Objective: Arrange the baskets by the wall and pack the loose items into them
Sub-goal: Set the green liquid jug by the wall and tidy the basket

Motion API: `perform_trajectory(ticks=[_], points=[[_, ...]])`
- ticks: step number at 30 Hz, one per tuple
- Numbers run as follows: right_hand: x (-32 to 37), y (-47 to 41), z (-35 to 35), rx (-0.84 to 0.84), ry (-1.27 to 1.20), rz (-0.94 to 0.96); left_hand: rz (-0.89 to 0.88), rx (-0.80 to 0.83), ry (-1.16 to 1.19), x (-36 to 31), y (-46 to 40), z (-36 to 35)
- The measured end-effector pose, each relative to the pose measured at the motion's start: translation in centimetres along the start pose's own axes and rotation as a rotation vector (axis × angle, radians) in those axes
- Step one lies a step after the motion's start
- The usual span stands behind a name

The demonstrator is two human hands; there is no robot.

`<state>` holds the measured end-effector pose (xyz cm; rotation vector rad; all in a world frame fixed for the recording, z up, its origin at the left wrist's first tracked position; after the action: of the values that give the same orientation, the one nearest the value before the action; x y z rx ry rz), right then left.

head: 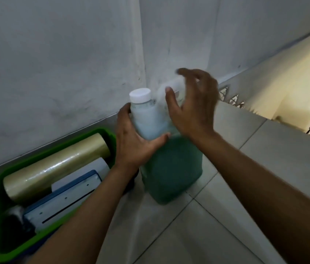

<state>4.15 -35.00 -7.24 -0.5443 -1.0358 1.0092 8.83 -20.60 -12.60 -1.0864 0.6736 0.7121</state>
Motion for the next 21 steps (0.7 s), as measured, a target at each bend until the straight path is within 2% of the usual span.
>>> perform_trajectory(ticks=[1, 3, 4, 5, 7, 12, 16, 21], points=[[-1.3, 2.5, -0.1, 0.002, -0.026, -0.224, 0.017, -0.015, 0.006, 0.3, -0.6, 0.1], [-3.6, 9.4, -0.9, 0.255, -0.283, -0.737, 0.022, -0.018, 0.017, 0.7, -1.1, 0.3], [-4.0, 12.5, -1.5, 0.417, -0.422, -0.878, 0.019, -0.015, 0.015, 0.8, -1.1, 0.3], [-4.5, 14.8, -2.1, 0.538, -0.469, -0.901, 0.012, -0.011, 0.007, 0.8, -0.9, 0.2], [-5.8, 16.7, -3.5, 0.649, -0.430, -0.812, -0.021, -0.029, -0.012, 0.8, -0.5, -0.1], [-8.6, 15.8, -7.2, 0.703, -0.586, -0.612, -0.124, -0.131, -0.132, 0.6, 0.0, -1.9], [-10.1, 13.0, -11.0, 0.792, -0.571, -0.408, -0.090, -0.303, -0.236, 1.6, -1.5, -3.1], [-8.4, 11.3, -15.4, 0.757, -0.501, -0.273, 0.023, -0.476, -0.379, 3.2, -4.0, -4.1]])
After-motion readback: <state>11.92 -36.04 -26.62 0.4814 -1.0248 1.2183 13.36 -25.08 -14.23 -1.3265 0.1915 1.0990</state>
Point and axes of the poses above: each hand's wrist, its own y-axis away from the middle knuckle, its own z-axis out of the back of the hand, x = y × z, the point moved 3 cm from there along -y, towards the middle knuckle, and after that the axes turned 6 degrees about y, right-handed, at the moved point
